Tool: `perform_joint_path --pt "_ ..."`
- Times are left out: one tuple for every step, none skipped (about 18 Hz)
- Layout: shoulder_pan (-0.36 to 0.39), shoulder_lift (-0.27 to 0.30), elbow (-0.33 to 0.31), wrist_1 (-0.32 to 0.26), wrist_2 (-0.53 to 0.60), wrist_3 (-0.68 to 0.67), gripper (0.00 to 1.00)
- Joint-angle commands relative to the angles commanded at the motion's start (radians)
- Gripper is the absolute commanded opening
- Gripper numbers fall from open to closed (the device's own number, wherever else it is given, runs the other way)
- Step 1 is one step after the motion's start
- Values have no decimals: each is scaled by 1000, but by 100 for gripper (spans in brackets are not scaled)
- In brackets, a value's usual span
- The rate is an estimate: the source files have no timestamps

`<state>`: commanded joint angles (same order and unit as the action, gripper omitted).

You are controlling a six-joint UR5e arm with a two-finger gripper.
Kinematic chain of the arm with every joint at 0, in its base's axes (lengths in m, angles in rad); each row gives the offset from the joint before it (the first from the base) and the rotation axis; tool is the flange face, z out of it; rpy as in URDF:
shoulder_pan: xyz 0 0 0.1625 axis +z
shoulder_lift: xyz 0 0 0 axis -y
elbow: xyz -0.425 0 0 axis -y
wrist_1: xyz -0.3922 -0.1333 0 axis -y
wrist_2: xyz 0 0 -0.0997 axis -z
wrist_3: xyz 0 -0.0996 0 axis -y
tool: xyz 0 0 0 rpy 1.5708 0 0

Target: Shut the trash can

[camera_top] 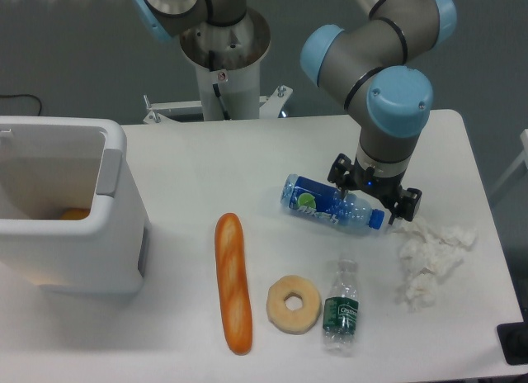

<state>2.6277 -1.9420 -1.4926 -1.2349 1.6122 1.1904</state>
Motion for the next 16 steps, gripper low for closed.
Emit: perform_joint_path --pt "-2 0 0 0 0 0 100" --pt "-2 0 2 0 -2 -3 100" --pt "-2 2 2 0 -6 -3 100" --pt "0 2 2 6 -12 -3 100" --pt "0 2 -2 11 -23 -3 100" --pt "0 3 -12 15 -32 -8 100" --pt "-3 6 -27 37 -31 -15 100" --pt "-5 9 -43 78 -26 -32 100" --pt "-11 11 -52 122 -23 -61 100" --pt "-21 18 -54 142 -26 -102 100" --pt "-35 21 -54 143 -26 -145 100" --pt "-44 23 -55 143 -23 -194 100" --pt "-44 29 -54 143 -25 -236 100" --pt "-51 34 -52 143 -28 -254 100" --pt "-64 38 -54 144 -28 -261 100" --pt "-67 57 -52 144 -26 -270 100"
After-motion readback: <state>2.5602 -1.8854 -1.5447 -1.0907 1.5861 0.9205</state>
